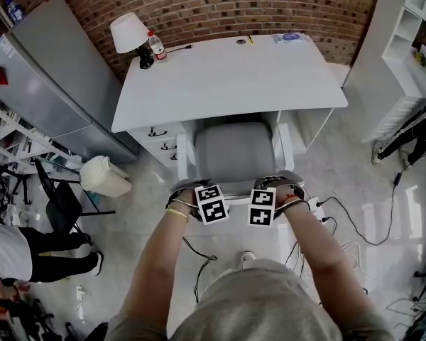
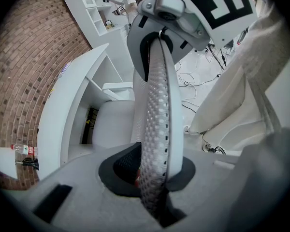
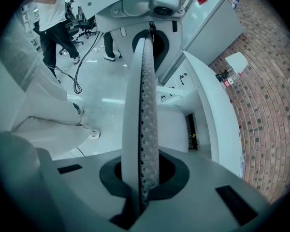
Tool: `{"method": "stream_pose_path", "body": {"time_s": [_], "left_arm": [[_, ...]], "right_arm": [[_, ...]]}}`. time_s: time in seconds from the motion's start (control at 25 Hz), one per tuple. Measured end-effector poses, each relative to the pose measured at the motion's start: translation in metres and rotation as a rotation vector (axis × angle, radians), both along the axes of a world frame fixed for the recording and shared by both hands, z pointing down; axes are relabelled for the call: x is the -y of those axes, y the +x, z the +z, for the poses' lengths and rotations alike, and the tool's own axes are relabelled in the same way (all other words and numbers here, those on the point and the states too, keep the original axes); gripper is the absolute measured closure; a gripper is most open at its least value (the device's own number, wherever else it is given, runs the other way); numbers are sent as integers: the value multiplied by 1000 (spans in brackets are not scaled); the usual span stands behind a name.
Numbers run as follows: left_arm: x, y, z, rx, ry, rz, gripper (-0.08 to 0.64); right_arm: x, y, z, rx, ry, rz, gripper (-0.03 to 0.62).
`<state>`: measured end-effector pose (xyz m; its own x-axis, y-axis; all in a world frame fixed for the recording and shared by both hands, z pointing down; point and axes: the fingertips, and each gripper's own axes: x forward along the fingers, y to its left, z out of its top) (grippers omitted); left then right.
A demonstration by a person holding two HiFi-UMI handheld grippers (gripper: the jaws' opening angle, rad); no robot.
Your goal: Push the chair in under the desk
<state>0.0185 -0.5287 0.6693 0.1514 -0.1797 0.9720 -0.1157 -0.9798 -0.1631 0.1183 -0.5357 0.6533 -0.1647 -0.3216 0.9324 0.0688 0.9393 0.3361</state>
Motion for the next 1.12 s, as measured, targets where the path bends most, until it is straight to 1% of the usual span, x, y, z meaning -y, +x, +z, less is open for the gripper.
{"method": "stream_pose_path", "body": {"time_s": [0.28,0.52,0.8,1.0,1.08,1.12], "left_arm": [[0,1,3,2,0,-4,495],[1,1,1,3,22,0,495],[2,0,3,8,27,1,495],[4,2,0,4,44,-9,486],[6,2,0,4,56,-10,479],[6,1,1,6,59,-8,477]], "right_arm": [[0,1,3,1,-1,-2,581],[0,1,2,1,7,-2,581],[0,0,4,5,3,4,580],[-1,3,2,-11,22,-21,580],[-1,4,4,-14,25,-25,577],[-1,4,5,-10,15,-19,565]]}}
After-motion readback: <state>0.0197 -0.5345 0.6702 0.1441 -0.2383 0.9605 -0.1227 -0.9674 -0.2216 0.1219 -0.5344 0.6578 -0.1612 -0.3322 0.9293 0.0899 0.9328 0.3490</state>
